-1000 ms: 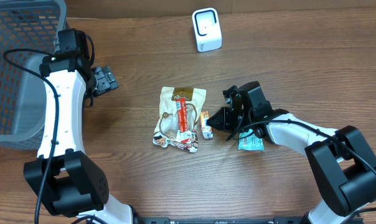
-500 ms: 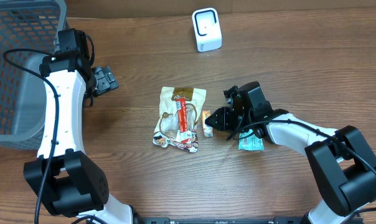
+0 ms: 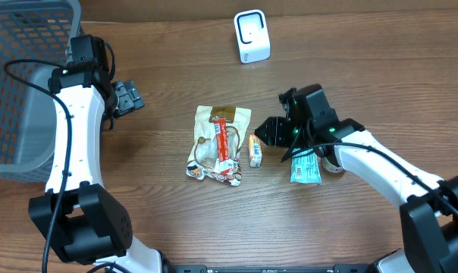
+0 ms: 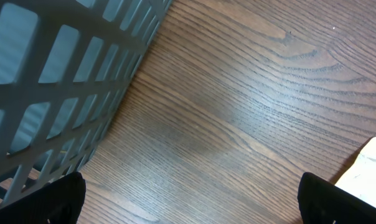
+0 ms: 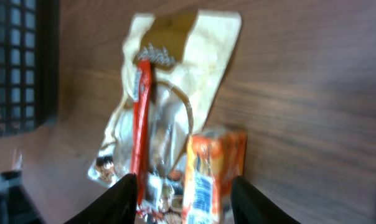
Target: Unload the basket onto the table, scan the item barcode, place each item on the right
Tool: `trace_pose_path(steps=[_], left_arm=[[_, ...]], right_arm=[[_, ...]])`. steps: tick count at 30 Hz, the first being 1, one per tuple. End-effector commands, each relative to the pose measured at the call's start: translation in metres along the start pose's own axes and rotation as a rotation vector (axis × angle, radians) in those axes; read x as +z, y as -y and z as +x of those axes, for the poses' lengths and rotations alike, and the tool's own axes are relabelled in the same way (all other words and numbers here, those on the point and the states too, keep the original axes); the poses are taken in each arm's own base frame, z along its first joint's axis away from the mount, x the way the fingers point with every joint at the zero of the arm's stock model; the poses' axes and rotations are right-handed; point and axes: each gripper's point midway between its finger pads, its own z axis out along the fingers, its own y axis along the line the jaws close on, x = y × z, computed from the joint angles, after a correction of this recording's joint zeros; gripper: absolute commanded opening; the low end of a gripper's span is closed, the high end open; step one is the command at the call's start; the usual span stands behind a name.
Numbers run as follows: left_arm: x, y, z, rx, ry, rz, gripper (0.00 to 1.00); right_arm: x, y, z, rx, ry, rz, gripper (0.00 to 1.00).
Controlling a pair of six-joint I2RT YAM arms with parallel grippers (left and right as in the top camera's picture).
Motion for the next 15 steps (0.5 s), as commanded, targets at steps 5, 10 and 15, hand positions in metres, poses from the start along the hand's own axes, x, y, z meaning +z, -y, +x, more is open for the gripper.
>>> trace_pose_path(steps=[5, 10, 15], left_arm=[[-0.013, 0.001, -0.006, 0.011, 0.037, 0.019, 1.00], [-0.013, 0.001, -0.006, 0.011, 0.037, 0.019, 1.00], [-0.013, 0.001, -0.006, 0.011, 0.037, 0.019, 1.00]], right_arm=[[-0.008, 0.005, -0.009, -0.142, 0.116, 0.297, 0.58], [0.001, -0.011, 0.008, -0.256, 0.162, 0.403, 0.66], [0.014, -0.011, 0.019, -0.315, 0.171, 0.471, 0.67]])
